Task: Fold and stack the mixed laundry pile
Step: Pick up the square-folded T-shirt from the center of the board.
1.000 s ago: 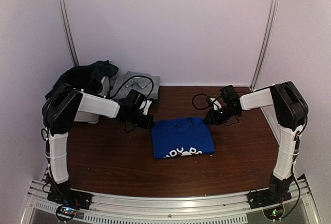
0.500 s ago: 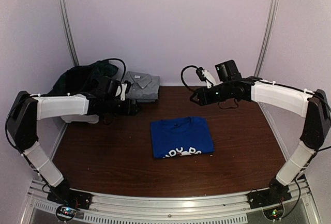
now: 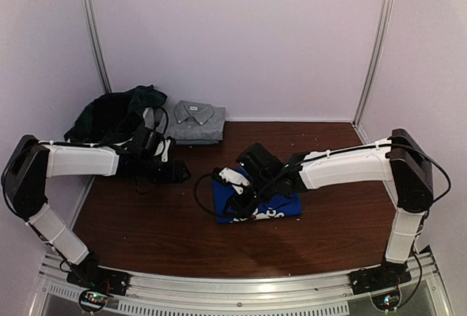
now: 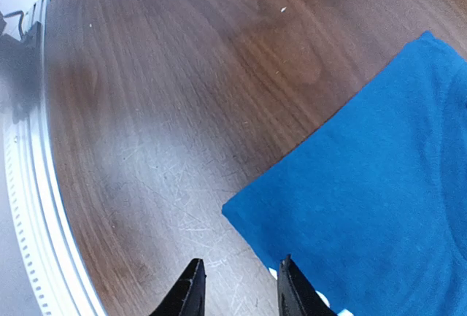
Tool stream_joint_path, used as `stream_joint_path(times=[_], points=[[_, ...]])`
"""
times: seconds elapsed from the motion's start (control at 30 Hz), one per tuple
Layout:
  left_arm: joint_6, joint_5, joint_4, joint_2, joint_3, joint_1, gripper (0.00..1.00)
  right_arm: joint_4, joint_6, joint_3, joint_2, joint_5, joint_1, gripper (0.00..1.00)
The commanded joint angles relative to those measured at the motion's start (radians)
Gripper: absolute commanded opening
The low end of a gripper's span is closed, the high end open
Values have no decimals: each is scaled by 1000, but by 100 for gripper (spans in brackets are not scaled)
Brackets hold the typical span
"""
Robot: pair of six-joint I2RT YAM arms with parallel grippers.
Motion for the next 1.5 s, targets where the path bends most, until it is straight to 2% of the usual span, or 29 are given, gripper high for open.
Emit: stream_joint_path(times=[0.0, 0.17, 0.33, 0.53, 0.63, 0.77, 1.1, 1.47], points=[[-38, 31, 26, -33, -32, 12, 74, 14, -49, 82, 94, 35, 44, 33], [-42, 26, 26, -40, -42, 20, 74, -15, -63, 133, 175, 57, 72, 32], [-44, 43, 33, -22, -38, 20, 75, -29, -63, 155, 247, 85, 82, 42], [-47, 48, 50, 2, -43, 20, 75, -115, -99, 213, 327, 243, 118, 38], [-47, 62, 66, 33, -43, 20, 74, -154, -103, 228, 338, 349, 126, 27], [-52, 85, 100, 52, -44, 20, 75, -175, -136, 230, 313, 445, 130, 0], [-87, 173, 234, 67, -59, -1, 75, -14, -126, 164, 118, 359, 74, 0], [-237, 249, 442, 168, -37, -70, 88, 7, -121, 161, 108, 277, 45, 0]])
